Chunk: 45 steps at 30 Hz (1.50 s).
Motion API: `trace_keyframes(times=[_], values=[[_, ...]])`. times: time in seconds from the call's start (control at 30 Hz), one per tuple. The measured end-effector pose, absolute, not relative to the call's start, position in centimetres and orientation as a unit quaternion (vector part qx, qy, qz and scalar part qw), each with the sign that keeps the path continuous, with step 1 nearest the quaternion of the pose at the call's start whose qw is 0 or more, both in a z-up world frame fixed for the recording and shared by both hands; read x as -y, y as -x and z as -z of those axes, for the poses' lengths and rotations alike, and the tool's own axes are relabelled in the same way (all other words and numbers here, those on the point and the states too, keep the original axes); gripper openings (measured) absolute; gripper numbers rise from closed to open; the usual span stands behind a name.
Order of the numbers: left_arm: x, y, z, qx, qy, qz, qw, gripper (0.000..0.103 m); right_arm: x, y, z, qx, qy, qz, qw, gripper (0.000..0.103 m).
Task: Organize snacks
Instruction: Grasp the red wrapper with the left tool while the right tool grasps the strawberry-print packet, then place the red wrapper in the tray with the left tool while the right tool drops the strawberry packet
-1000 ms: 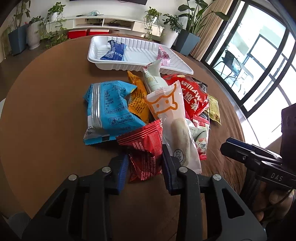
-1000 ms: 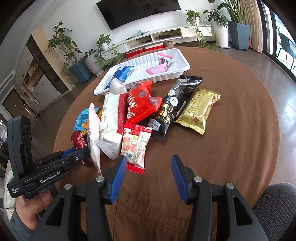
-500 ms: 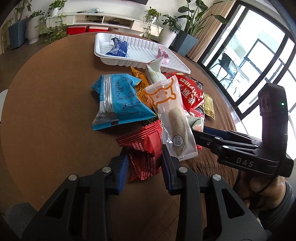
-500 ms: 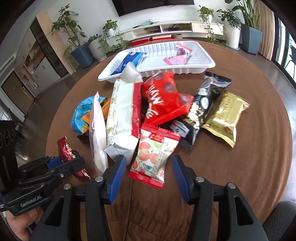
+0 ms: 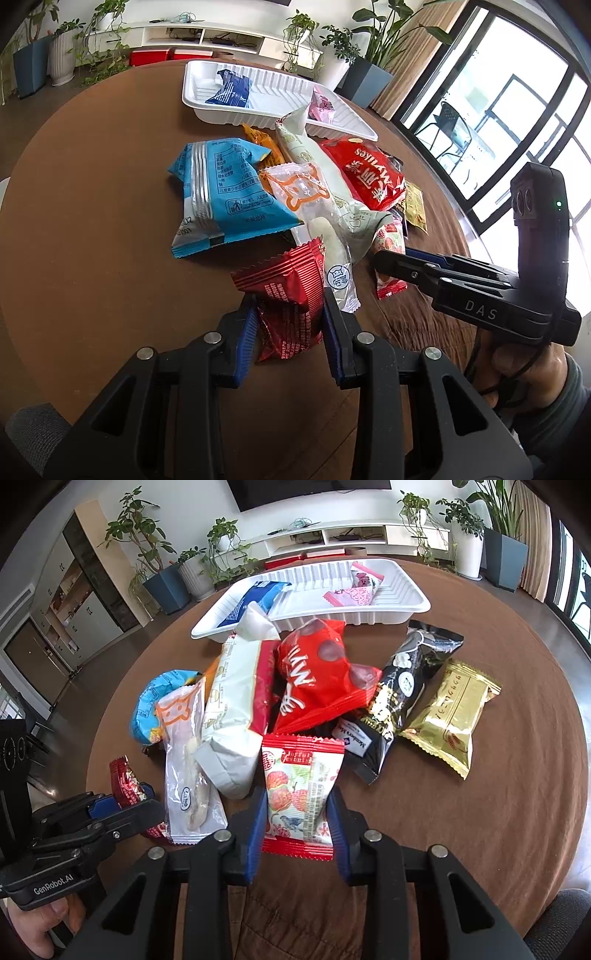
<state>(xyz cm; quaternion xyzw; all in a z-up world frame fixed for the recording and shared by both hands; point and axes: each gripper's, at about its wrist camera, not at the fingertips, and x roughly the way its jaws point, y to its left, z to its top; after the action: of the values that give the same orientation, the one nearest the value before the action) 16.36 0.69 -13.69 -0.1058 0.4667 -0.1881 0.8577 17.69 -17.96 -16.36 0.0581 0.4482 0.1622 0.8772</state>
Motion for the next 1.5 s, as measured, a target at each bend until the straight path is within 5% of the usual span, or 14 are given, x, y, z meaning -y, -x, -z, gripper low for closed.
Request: trace_keyframes(times=[0.73,1.13,1.5], values=[[-4.3,-17.6,8.2,-0.431,0.128,0.203,0.870,0.030,26.6,-15.5,12.5,-0.426,-0.164,-0.171,0.873,0.032],[-7.9,-28.8,0.9,-0.398,0.089,0.188,0.894,0.030,33.9,-23.3,6.2,-0.375,-0.170,-0.109,0.905,0.032],[-0.3,-41.9,0.9,-0.449,0.040,0.236,0.861,0.030,25.1,-34.7,2.9,-0.394,-0.098,-0.194,0.893,0.032]])
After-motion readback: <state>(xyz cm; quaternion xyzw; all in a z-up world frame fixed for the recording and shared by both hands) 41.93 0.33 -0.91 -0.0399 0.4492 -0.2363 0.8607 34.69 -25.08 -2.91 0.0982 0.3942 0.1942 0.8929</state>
